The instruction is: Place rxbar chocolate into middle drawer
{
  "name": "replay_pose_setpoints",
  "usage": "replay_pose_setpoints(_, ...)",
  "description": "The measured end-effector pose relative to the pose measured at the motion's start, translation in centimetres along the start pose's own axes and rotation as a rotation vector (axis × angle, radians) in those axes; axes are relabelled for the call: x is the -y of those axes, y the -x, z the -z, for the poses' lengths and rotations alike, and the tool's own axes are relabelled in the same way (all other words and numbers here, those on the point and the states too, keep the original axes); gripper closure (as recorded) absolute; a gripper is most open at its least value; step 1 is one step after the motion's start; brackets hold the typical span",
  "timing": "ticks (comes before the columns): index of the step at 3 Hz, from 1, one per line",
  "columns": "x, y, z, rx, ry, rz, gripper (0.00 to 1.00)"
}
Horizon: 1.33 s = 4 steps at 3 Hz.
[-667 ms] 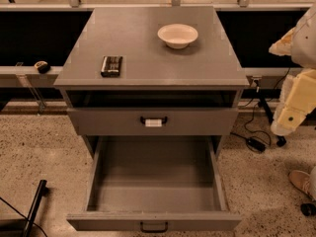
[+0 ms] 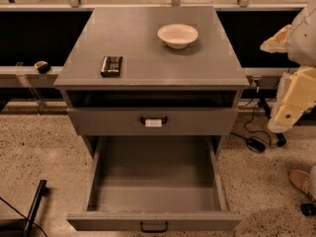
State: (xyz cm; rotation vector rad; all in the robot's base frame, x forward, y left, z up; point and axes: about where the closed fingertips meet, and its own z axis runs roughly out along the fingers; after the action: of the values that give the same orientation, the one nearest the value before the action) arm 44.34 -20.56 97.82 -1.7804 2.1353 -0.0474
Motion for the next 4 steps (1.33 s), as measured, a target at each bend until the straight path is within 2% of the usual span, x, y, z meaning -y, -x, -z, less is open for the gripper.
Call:
replay_pose_setpoints(1, 0.5, 2.3, -0.8, 0.112, 0.039, 0.123, 0.00)
replay_pose_setpoints(2, -2.4, 10.3, -0.6, 0.261, 0.059, 0.234, 0.00)
replay_pose_setpoints(3, -11.5, 19.6, 0.5, 0.300, 0.117, 0.331, 0.00)
replay_pose_setpoints(4, -12.8, 20.5, 0.9, 0.294, 0.114, 0.357, 0.00)
